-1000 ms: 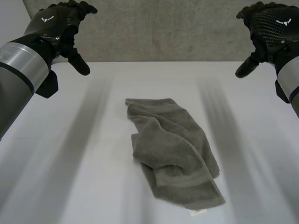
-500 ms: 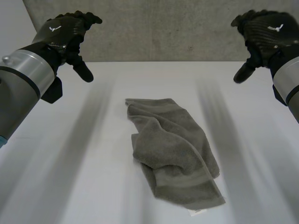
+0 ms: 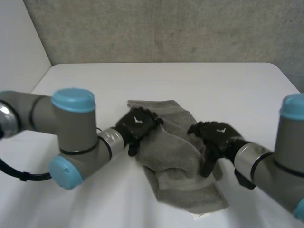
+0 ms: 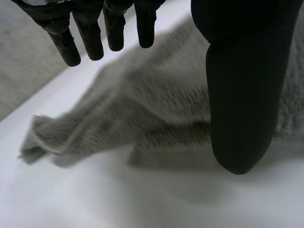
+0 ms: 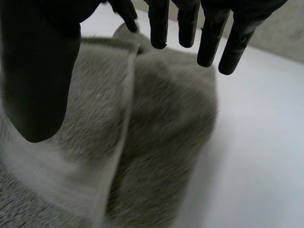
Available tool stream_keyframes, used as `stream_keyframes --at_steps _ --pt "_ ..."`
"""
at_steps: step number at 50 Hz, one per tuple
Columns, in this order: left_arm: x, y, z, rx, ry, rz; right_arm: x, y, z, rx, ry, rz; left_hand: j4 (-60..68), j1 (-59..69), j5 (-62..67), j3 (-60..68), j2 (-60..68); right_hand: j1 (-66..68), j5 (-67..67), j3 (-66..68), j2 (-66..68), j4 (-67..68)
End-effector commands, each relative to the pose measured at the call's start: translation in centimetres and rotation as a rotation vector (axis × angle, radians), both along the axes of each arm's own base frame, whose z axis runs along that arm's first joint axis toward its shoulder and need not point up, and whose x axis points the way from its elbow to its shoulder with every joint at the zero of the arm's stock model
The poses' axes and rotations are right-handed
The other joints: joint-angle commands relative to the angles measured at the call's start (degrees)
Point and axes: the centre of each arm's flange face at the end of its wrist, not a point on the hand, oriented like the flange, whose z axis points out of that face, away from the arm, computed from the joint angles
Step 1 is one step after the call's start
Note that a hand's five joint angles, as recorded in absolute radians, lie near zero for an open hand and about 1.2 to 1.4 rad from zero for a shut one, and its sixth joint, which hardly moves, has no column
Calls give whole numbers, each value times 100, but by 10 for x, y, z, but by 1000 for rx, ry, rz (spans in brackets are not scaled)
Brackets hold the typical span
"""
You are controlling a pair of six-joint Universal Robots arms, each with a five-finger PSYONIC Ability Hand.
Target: Fold the towel.
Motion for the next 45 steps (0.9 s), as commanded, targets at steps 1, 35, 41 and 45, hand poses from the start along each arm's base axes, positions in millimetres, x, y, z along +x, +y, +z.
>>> stream_keyframes --at_steps 1,35,41,45 --pt "-11 -7 -32 -78 -125 -38 12 -3 -29 15 13 9 2181 2183 2147 2177 2176 2870 2856 2895 2916 2879" --pt "10 -7 113 -543 468 316 29 -39 137 -793 -247 120 6865 6867 6832 6862 6861 6460 6446 6484 6506 6469" --pt "28 20 43 -313 239 311 23 -31 45 -510 156 227 6865 6867 6832 6862 6861 6460 6446 6484 6506 6469" --pt "27 50 10 -178 112 249 12 -19 3 -347 341 302 6865 6867 6832 6862 6861 6460 6446 6484 6506 6469"
